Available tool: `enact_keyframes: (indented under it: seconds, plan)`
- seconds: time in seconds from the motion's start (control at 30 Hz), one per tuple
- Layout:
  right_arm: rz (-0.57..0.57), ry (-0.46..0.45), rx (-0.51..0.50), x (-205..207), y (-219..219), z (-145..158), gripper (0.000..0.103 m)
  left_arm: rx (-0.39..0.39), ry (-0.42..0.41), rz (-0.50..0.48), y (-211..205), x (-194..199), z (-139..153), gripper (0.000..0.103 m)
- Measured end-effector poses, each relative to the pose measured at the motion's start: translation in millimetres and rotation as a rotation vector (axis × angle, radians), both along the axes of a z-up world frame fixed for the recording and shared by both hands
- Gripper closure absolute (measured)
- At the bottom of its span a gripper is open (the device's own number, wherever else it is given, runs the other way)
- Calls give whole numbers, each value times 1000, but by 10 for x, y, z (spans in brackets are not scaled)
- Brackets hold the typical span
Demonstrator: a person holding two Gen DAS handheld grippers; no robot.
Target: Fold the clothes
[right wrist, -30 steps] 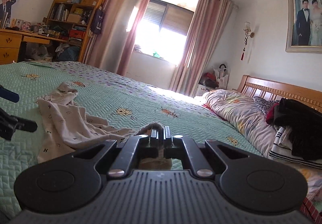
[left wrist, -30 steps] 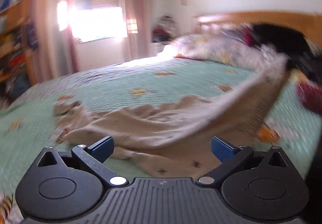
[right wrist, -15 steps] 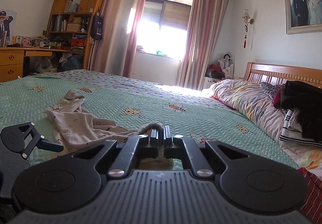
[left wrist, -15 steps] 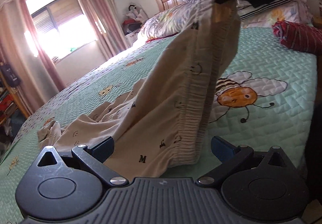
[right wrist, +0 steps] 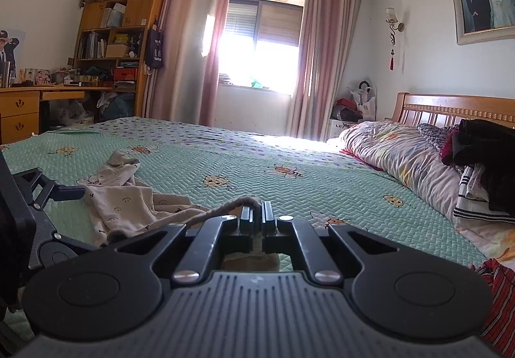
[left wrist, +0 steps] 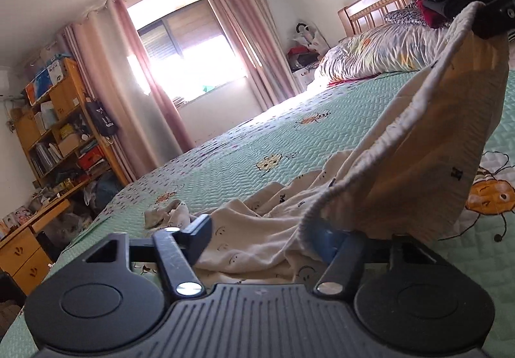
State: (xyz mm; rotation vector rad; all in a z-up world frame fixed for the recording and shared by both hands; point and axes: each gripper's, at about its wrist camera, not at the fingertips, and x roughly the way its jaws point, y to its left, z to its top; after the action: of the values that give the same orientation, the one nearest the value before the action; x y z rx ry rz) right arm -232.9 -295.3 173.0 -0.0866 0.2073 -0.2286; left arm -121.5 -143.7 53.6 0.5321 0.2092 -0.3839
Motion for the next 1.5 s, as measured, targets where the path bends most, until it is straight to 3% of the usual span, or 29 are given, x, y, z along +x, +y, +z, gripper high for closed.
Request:
enact_keyframes:
  seconds: [0.03, 0.1, 0.23, 0.37, 0.5, 0.6, 0.73, 0.83, 0.97, 1.1, 1.33, 1.5]
  plan:
    - [5, -7, 0, -2, 13, 29, 98, 9, -4, -9, -11, -15, 41, 78]
    - [16, -21, -1, -7, 40, 87, 98, 27, -11, -27, -32, -46, 121, 97]
    - [27, -59, -19, -32, 120, 214, 98, 13, 35, -52, -58, -81, 270, 98]
    - [28, -90, -33, -68, 151, 323, 98, 1, 11, -40, -6, -179, 460, 98]
    - [9, -132, -44, -119, 124, 453, 98, 10, -65, -60, 5, -320, 918, 98]
    - [-12, -188, -15, -143, -43, 716, 98, 42, -143, -95, -118, -393, 1437, 98]
    - [-36, -293, -10, -212, -324, 1263, 98, 83, -268, -149, -430, -533, 2262, 97]
    - [-49, -382, 45, -338, -634, 1832, 98, 69, -343, -193, -773, -703, 2986, 96]
    - [-96, -519, 82, -583, -1110, 2549, 98, -3, -373, -255, -1143, -913, 3858, 94]
    - [-113, -622, 96, -838, -1503, 3144, 98, -31, -376, -294, -1508, -1089, 4486, 89]
    - [-162, -649, 56, -777, -1925, 3889, 98, -130, -329, -357, -1806, -1224, 4991, 89]
    - [-151, -633, 24, -608, -2037, 4466, 98, -207, -314, -374, -1634, -1230, 5180, 84]
